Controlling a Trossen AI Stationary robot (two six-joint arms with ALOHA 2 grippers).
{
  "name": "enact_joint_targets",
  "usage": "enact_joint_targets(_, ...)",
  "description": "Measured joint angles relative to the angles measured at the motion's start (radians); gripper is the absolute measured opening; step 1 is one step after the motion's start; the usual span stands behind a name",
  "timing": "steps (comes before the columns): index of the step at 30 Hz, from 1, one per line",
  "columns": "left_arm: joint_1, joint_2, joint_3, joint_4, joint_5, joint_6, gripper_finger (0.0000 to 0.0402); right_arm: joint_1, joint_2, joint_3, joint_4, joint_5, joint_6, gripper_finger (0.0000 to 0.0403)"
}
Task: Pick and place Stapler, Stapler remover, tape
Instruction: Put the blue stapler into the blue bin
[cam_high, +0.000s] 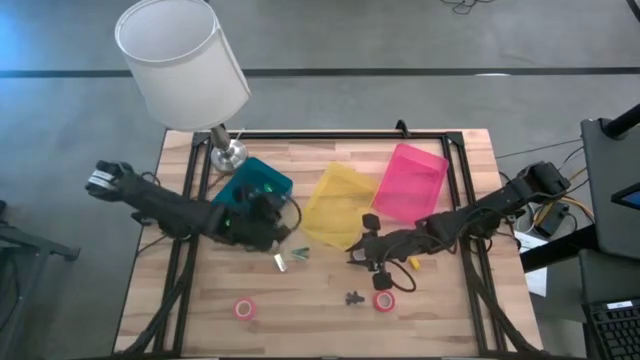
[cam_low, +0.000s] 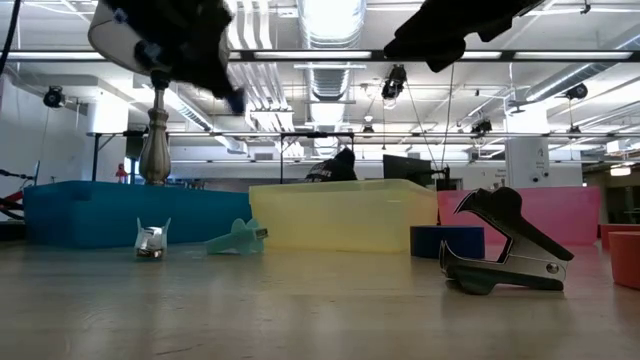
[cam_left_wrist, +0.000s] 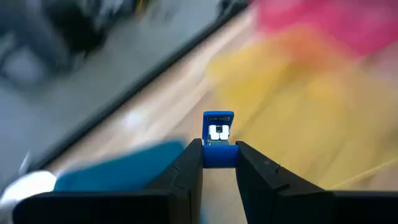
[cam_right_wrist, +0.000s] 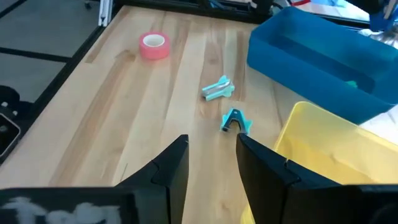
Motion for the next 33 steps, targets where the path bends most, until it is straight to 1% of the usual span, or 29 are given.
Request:
enact_joint_targets(2, 0.051, -0.014, -0.01, -0.126, 0.068, -0.097, 0.0081, 0.0, 0.0, 0.0, 0.0, -0.001, 0.0, 0.0134)
enact_joint_targets(4, 0.103, -0.022, -0.033, -0.187, 0.15, -0.142, 0.0081, 0.0, 0.0, 0.0, 0.002, -0.005, 0.001, 0.0135)
enact_joint_targets(8, 0.21, -0.025, -0.092, -0.187, 0.336, -0.151, 0.0081, 0.0, 0.0, 0.0, 0.003, -0.005, 0.001, 0.0131)
enact_joint_targets(10, 0.259, -0.018, -0.124, -0.185, 0.377, -0.152, 0.0081, 0.0, 0.0, 0.0, 0.002, -0.006, 0.001, 0.0128)
enact_joint_targets(12, 0.303, -0.01, -0.156, -0.177, 0.391, -0.152, 0.0081, 0.0, 0.0, 0.0, 0.002, -0.006, 0.001, 0.0125)
enact_joint_targets(16, 0.375, 0.001, -0.219, -0.138, 0.452, -0.152, 0.0081, 0.0, 0.0, 0.0, -0.001, -0.008, 0.001, 0.0123)
enact_joint_targets(19, 0.404, 0.006, -0.264, -0.129, 0.484, -0.152, 0.0083, 0.0, 0.0, 0.0, 0.0, -0.008, 0.001, 0.0126)
enact_joint_targets(22, 0.417, 0.007, -0.302, -0.124, 0.498, -0.153, 0.0098, 0.0, 0.0, 0.0, 0.0, -0.009, 0.001, 0.013)
enact_joint_targets(28, 0.419, 0.007, -0.337, -0.112, 0.448, -0.14, 0.014, 0.0, 0.001, 0.0, 0.0, -0.008, 0.001, 0.0137)
enact_joint_targets(33, 0.419, 0.007, -0.337, -0.09, 0.434, -0.077, 0.0159, 0.0, 0.002, 0.0, 0.0, -0.008, 0.001, 0.0139)
